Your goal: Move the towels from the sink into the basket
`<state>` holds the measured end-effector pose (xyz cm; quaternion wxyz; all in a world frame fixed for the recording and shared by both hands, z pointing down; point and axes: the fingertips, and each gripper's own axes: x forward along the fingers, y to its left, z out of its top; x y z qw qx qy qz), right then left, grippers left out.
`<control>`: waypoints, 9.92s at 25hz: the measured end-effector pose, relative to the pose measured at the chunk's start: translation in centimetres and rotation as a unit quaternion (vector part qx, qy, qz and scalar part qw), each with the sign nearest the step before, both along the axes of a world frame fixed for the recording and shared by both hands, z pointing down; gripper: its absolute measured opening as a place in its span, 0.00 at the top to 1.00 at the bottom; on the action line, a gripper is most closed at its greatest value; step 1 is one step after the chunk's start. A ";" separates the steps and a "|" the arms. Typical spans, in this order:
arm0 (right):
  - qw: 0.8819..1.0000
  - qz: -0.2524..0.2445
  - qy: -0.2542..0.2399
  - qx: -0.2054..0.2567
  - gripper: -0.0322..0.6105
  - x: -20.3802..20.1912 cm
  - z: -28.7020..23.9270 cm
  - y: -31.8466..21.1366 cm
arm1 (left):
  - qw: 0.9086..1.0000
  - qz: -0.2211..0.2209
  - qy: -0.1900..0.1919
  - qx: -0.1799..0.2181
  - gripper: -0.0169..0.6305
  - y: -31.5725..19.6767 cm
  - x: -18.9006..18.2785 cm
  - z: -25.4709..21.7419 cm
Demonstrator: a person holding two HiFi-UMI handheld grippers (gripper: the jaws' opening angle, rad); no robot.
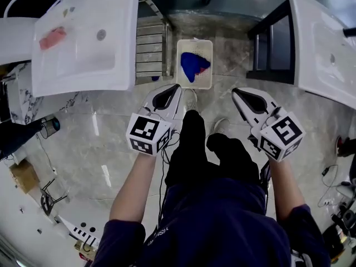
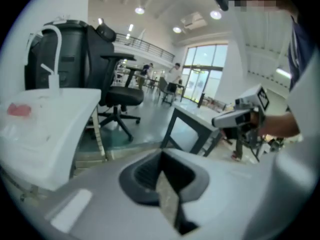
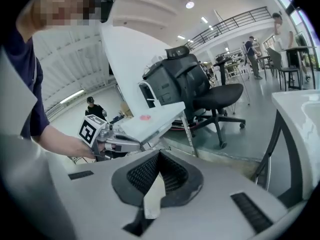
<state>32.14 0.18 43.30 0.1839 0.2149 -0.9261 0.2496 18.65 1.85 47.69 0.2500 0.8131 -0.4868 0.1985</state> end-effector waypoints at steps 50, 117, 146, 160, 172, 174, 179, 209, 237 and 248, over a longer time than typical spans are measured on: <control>0.978 -0.180 -0.042 0.099 0.94 -47.0 -17.8 2.4 | 0.979 -0.168 -0.019 0.114 0.97 8.9 -44.2 -20.1; 0.997 -0.022 0.075 0.001 0.94 -66.5 -10.2 -11.6 | 0.995 -0.062 -0.054 -0.052 0.56 -18.5 -71.8 0.2; 0.997 -0.007 0.061 -0.036 0.94 -67.9 -8.1 -14.0 | 0.979 0.001 -0.105 -0.176 0.53 -20.8 -71.6 7.5; 0.998 0.000 0.057 -0.039 0.94 -66.5 -7.6 -14.3 | 0.975 0.010 -0.149 -0.165 0.93 -21.5 -71.3 7.9; 0.999 0.002 0.035 -0.031 0.94 -63.2 -8.3 -13.3 | 0.983 -0.011 -0.138 -0.118 0.95 -19.7 -69.0 3.4; 0.999 0.003 0.029 -0.029 0.94 -62.4 -8.5 -13.1 | 0.986 -0.010 -0.132 -0.105 0.95 -19.4 -67.8 2.1; 1.000 0.008 0.014 -0.026 0.94 -59.6 -9.0 -12.3 | 0.987 -0.008 -0.126 -0.095 0.95 -18.3 -64.7 -0.1; 0.995 0.063 -0.061 0.038 0.94 -38.8 -15.4 -11.0 | 0.994 0.049 -0.098 0.008 0.96 -13.5 -41.1 -14.0; 0.947 0.313 0.013 0.067 0.94 -33.8 -17.4 -0.2 | 0.949 0.311 -0.006 0.045 0.96 -8.4 -33.2 -14.4; 0.928 0.364 -0.004 0.078 0.94 -26.0 -17.9 5.2 | 0.931 0.360 -0.016 0.059 0.96 -4.7 -24.6 -16.0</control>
